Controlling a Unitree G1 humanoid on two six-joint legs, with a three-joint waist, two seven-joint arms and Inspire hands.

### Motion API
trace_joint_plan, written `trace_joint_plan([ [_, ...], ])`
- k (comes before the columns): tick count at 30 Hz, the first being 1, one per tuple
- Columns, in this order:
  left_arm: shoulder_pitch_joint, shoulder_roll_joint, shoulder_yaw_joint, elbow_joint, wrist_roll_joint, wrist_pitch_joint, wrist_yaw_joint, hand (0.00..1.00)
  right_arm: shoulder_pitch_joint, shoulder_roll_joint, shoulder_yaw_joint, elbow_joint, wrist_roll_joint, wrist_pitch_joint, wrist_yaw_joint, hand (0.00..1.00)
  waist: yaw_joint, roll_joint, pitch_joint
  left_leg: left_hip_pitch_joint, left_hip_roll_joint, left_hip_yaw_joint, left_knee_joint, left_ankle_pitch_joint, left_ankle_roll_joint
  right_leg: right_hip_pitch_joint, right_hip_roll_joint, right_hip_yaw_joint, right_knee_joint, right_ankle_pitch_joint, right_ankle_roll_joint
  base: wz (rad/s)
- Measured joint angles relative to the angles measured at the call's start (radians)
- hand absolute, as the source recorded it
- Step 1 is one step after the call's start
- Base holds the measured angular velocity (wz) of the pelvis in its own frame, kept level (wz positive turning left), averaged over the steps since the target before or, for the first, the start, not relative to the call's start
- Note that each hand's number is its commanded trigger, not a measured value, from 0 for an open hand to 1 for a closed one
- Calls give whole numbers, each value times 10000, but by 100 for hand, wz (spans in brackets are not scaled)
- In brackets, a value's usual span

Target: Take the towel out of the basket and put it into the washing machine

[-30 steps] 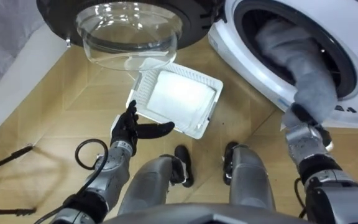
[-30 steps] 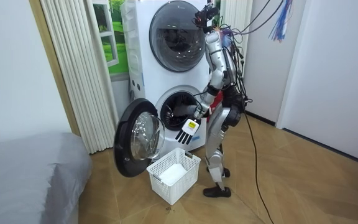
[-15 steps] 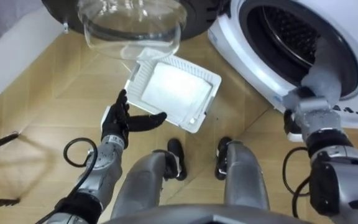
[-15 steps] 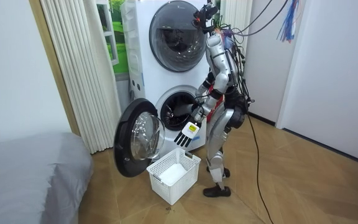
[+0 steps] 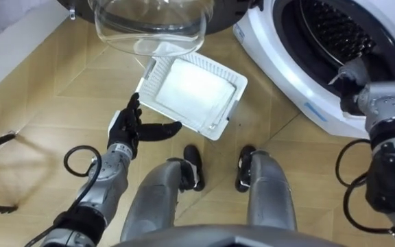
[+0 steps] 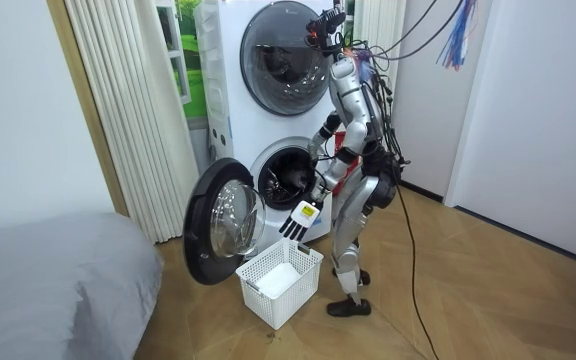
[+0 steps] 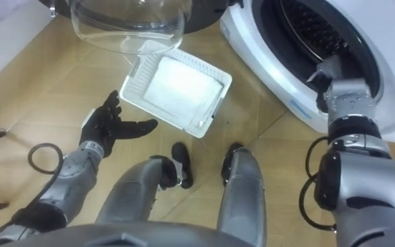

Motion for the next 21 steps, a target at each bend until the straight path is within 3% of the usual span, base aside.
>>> trace_joint_plan([
  [6, -210, 207, -3, 4, -1, 34, -156, 0, -56, 0, 10, 164, 19, 0, 515, 0, 15, -50, 23, 0, 6, 68, 55, -41, 62, -72, -4, 91, 108, 0, 2, -2],
  [16, 24, 252, 19, 116, 27, 44, -250, 0, 24, 0, 10, 659, 25, 0, 1600, 0, 24, -69, 16, 54, 14, 48, 82, -45, 63, -3, 12, 85, 122, 8, 0, 0],
  [19, 54, 320, 24, 144, 56, 50, -343, 0, 319, 6, 130, 688, -38, 1, 2225, 0, 80, -66, 14, 109, 59, 44, 114, -64, 78, 95, 57, 73, 57, 33, 12, -3],
  [21, -35, 321, 34, 690, 74, 44, -338, 0, 873, 35, 401, 785, -45, -2, 2797, 0, 309, -46, 11, 489, 211, 10, -34, -89, 35, 587, 255, -24, -352, 168, -14, -14],
])
